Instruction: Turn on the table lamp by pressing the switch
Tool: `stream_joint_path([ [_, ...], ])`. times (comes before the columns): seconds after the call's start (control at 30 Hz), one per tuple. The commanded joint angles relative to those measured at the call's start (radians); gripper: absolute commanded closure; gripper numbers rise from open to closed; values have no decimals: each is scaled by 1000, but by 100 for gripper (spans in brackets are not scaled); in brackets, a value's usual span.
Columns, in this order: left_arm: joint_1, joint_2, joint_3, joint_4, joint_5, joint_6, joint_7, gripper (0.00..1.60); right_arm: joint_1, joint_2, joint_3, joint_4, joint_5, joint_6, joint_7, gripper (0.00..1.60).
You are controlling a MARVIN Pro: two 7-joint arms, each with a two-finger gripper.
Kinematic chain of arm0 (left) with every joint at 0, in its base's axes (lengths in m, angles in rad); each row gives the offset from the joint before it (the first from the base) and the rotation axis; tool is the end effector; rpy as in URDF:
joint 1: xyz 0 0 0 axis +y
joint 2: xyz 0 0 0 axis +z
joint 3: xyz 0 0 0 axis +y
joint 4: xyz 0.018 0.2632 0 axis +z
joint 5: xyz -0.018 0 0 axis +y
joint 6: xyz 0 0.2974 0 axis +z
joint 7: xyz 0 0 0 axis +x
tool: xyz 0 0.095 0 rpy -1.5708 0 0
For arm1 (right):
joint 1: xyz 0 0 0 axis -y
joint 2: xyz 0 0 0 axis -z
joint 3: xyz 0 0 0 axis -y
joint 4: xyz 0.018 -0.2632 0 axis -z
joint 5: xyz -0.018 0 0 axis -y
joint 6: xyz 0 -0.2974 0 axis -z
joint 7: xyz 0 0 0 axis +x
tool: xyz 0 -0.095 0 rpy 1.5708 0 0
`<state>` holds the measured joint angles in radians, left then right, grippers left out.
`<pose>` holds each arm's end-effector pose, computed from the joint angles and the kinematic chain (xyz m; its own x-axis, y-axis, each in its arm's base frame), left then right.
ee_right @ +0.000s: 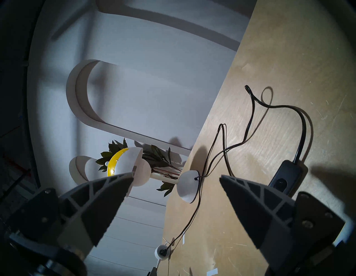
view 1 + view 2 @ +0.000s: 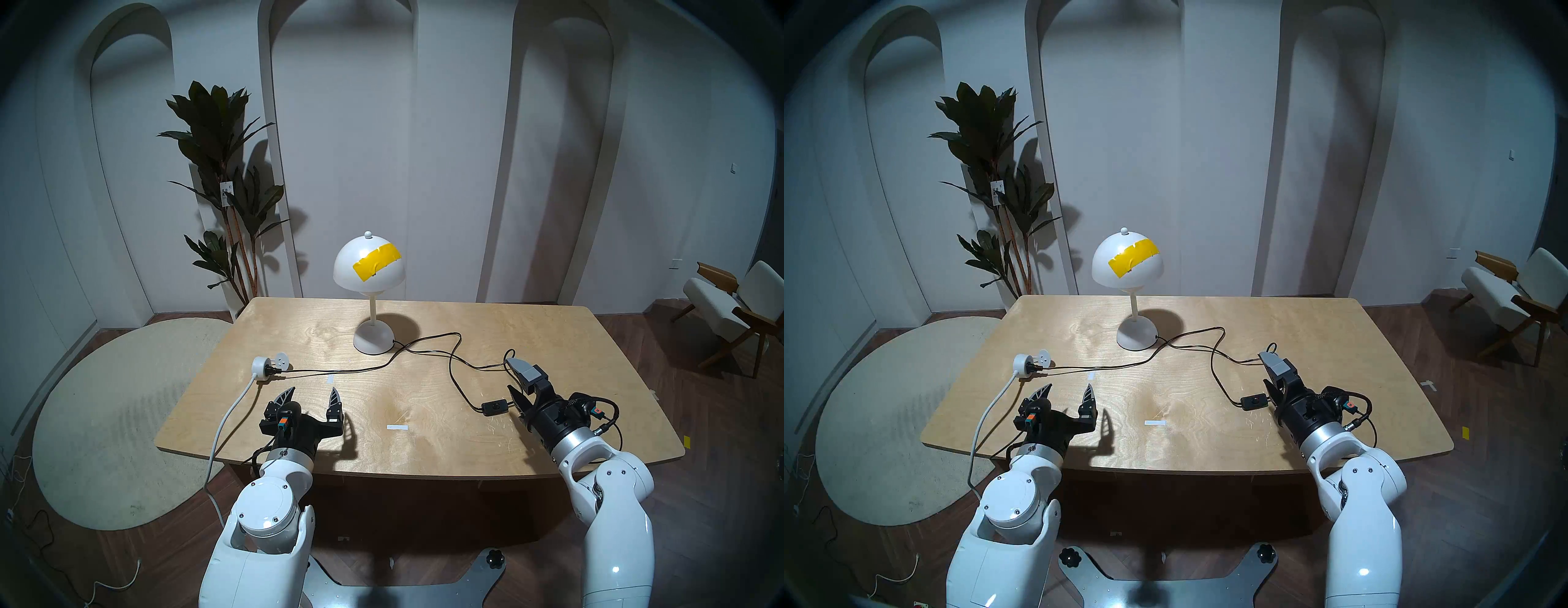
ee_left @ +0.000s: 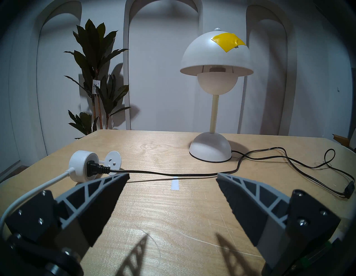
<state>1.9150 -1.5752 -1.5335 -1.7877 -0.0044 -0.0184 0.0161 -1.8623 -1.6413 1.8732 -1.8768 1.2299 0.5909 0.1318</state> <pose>0.3151 -0.0144 -0.3196 0.1090 0.0174 0.9939 -0.0171 -0.9997 0.0193 0.3150 -0.0506 -0.2790 0.2922 -0.9087 0.2981 0.0243 -0.3045 -0.9522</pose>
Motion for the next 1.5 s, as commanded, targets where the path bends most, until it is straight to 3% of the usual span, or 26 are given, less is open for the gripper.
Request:
stream_joint_path([
  [0.0, -5, 0, 0, -22, -1, -4, 0, 0, 47, 1, -1, 14, -2, -18, -3, 0],
  [1.47, -5, 0, 0, -22, -1, -3, 0, 0, 133, 14, -51, 169, -19, -90, -51, 0],
])
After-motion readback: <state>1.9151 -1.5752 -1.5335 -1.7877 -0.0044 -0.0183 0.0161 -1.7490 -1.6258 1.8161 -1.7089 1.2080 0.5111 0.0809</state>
